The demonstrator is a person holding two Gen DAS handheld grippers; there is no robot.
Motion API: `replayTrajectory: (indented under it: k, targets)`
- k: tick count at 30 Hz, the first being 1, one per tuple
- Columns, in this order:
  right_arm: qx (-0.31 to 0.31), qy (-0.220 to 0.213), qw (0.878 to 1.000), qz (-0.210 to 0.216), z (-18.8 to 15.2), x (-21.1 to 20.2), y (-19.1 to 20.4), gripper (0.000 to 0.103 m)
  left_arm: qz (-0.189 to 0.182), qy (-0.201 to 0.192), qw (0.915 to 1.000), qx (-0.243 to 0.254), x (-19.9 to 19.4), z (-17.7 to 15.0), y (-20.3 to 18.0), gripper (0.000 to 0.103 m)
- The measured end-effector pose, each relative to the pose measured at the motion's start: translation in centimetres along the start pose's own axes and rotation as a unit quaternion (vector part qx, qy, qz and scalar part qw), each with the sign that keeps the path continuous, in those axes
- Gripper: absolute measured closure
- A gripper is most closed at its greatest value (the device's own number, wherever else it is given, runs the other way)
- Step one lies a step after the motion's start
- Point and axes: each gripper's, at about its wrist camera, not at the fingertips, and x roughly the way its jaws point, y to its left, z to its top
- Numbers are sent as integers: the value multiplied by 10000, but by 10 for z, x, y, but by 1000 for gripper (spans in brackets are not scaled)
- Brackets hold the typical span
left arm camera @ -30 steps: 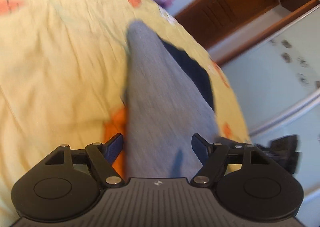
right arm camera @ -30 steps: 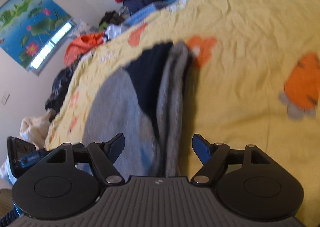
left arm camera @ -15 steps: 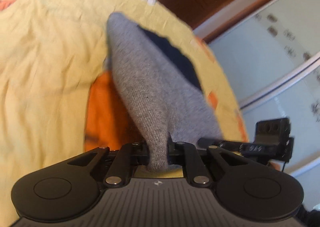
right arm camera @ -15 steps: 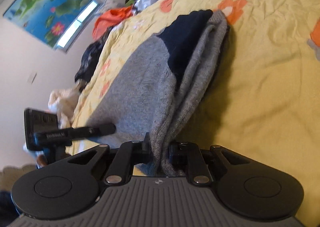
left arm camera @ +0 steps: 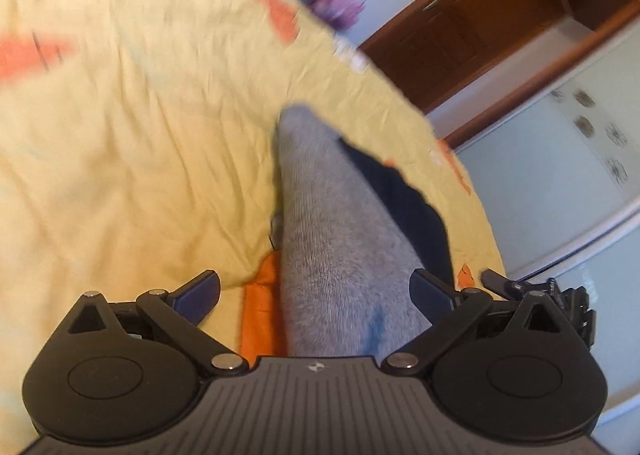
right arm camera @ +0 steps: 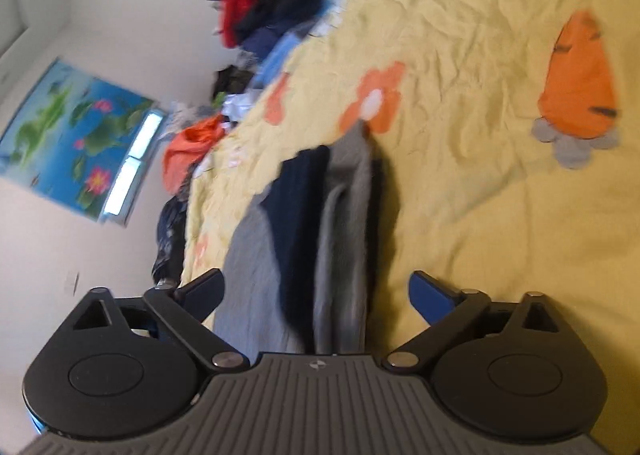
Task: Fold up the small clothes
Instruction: 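Open the left tool and press the folded sweater flat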
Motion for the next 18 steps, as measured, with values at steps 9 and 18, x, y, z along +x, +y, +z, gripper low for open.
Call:
replayTrajectory:
  k: [9,18]
  targets:
    - [-808,514,9951,-251,-21,26,23,70,42,301,9987,408,2,-15,-20,72]
    - [-721,385,9966,-51,-54,-7,16,40,-130,246,9992,291,-25,-53,-1,44]
